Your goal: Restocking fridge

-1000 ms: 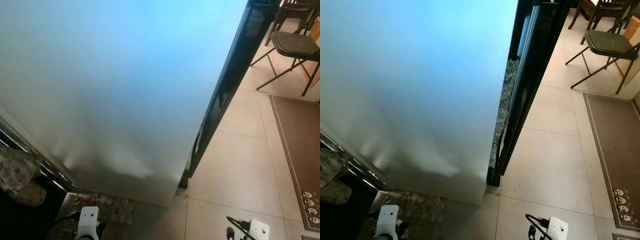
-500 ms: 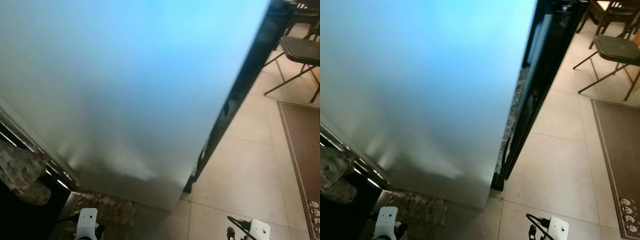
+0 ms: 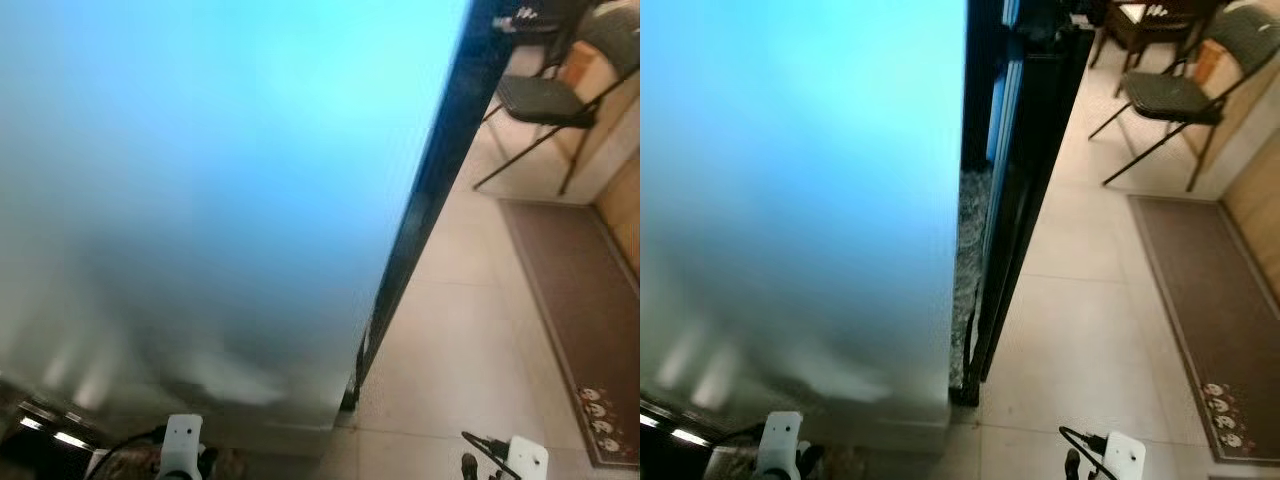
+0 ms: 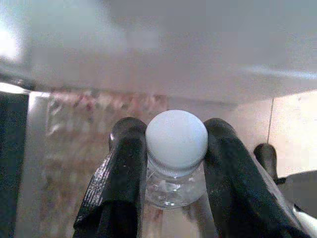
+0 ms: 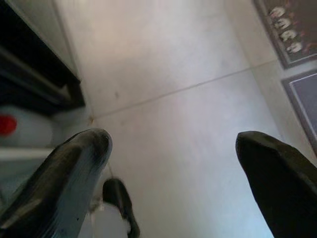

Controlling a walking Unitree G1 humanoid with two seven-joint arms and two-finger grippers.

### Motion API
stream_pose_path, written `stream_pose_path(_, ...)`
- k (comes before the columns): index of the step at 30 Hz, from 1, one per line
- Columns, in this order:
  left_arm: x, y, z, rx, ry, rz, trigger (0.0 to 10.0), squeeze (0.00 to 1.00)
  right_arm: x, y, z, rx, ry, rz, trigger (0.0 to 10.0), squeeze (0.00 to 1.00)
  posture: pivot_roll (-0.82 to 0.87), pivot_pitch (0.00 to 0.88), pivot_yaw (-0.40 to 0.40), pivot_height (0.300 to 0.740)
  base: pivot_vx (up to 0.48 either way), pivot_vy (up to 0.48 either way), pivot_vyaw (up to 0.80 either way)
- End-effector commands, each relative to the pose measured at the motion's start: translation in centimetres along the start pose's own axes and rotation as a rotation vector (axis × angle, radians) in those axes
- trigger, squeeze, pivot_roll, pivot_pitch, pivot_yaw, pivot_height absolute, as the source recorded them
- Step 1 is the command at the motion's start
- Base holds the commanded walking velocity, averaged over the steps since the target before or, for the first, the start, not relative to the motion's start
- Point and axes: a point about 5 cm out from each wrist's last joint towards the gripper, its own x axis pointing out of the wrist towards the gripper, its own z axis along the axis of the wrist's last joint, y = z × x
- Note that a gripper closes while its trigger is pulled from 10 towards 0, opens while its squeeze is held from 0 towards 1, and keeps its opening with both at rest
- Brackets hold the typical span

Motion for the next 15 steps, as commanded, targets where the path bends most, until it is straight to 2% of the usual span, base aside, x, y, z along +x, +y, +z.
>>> stream_pose_path(1, -0.3, 0.5, -1.0, -0.004, 0.030, 0.027, 10.0, 0.00, -0.1, 0.4, -0.3, 0.023, -0.010, 0.002, 10.0, 0.00, -0.05, 0.130, -0.015, 0.740, 0.000, 0.000, 0.00)
stream_pose_path(4, -0.3, 0.4, -1.0, -0.006, 0.029, 0.029, 10.0, 0.00, 0.1, 0.7, 1.0, 0.039, -0.090, -0.005, 10.0, 0.00, -0.06, 0.134, -0.014, 0.740, 0.000, 0.000, 0.00)
stream_pose_path(5, -0.3, 0.5, -0.9, -0.004, 0.029, 0.030, 10.0, 0.00, 0.2, 0.8, 1.9, 0.014, -0.144, -0.001, 10.0, 0.00, -0.06, 0.136, -0.014, 0.740, 0.000, 0.000, 0.00)
stream_pose_path(7, -0.3, 0.5, -0.9, -0.004, 0.029, 0.030, 10.0, 0.00, 0.2, 1.0, 2.4, 0.003, -0.174, 0.006, 10.0, 0.00, -0.06, 0.135, -0.014, 0.740, 0.000, 0.000, 0.00)
stream_pose_path(8, -0.3, 0.4, -0.9, -0.004, 0.027, 0.030, 10.0, 0.00, 0.2, 1.4, 3.4, -0.046, -0.231, 0.030, 10.0, 0.00, -0.07, 0.138, -0.015, 0.740, 0.000, 0.000, 0.00)
stream_pose_path(10, -0.2, 0.4, -0.8, -0.003, 0.026, 0.029, 10.0, 0.00, 0.2, 1.7, 4.2, -0.082, -0.278, 0.051, 10.0, 0.00, -0.07, 0.138, -0.015, 0.740, 0.000, 0.000, 0.00)
stream_pose_path(11, -0.2, 0.3, -0.7, -0.003, 0.023, 0.029, 10.0, 0.00, 0.1, 2.3, 5.3, -0.113, -0.353, 0.079, 10.0, 0.00, -0.06, 0.138, -0.018, 0.740, 0.000, 0.000, 0.00)
stream_pose_path(14, -0.2, 0.3, -0.6, -0.004, 0.017, 0.030, 10.0, 0.00, -0.4, 2.8, 6.7, -0.101, -0.455, 0.104, 10.0, 0.00, -0.07, 0.136, -0.022, 0.740, 0.000, 0.000, 0.00)
stream_pose_path(15, -0.2, 0.2, -0.5, -0.005, 0.013, 0.030, 10.0, 0.00, -1.0, 3.1, 7.6, -0.135, -0.534, 0.130, 10.0, 0.00, -0.07, 0.137, -0.023, 0.740, 0.000, 0.000, 0.00)
